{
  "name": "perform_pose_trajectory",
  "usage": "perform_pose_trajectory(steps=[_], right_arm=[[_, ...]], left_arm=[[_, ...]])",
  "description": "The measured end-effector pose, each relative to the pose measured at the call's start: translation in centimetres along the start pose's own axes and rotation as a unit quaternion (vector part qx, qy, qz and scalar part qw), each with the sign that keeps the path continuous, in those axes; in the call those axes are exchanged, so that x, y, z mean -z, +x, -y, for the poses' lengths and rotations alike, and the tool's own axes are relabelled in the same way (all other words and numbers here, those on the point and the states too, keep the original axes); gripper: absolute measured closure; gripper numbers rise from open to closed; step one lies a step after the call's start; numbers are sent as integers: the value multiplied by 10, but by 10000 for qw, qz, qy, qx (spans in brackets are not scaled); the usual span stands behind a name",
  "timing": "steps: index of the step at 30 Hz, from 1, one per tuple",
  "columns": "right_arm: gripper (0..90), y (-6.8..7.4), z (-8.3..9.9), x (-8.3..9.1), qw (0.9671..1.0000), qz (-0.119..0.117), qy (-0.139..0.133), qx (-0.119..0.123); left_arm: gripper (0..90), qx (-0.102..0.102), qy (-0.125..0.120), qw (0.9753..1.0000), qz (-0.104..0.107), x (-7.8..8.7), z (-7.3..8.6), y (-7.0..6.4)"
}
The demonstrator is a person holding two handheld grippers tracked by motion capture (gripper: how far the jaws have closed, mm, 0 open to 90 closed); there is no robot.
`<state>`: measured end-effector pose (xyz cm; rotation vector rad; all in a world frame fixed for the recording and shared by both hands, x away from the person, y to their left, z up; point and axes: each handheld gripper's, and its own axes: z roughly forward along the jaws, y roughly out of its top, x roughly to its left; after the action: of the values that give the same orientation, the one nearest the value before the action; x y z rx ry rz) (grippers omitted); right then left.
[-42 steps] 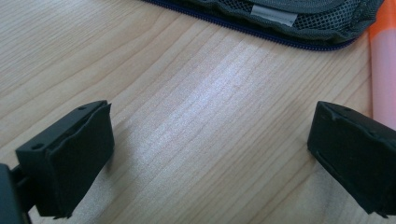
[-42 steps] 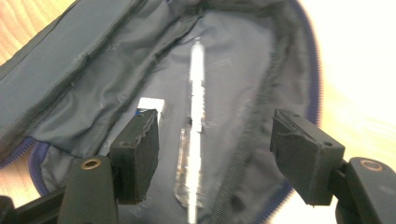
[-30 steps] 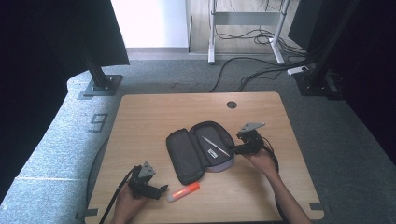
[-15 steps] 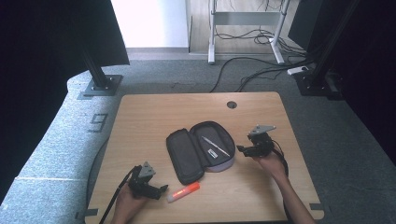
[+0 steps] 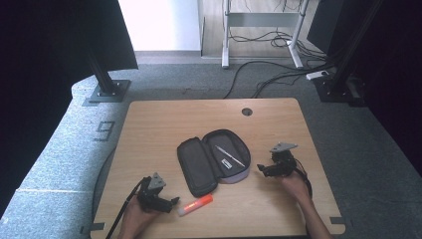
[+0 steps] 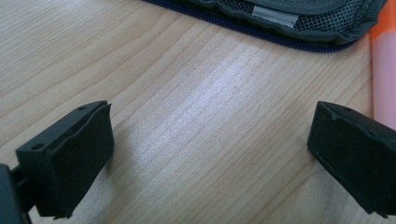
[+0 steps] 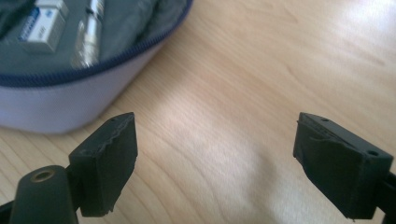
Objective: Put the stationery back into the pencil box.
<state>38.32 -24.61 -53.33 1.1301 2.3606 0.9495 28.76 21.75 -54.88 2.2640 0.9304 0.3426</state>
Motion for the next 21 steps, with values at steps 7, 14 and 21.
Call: perform_pose_trajectory(steps=[7,14,21], right_arm=[[128,-4,15,-3,9998,93,42,-149],[17,-9,26,-7,9993,63,-135,-332],[10,-9,28,-6,9995,37,-121,-302]], left_arm=[[16,14,0,10000,-9,1,1,1],[58,42,47,10000,-45,4,0,-1],[91,-137,199,9996,-109,9,-2,-6]])
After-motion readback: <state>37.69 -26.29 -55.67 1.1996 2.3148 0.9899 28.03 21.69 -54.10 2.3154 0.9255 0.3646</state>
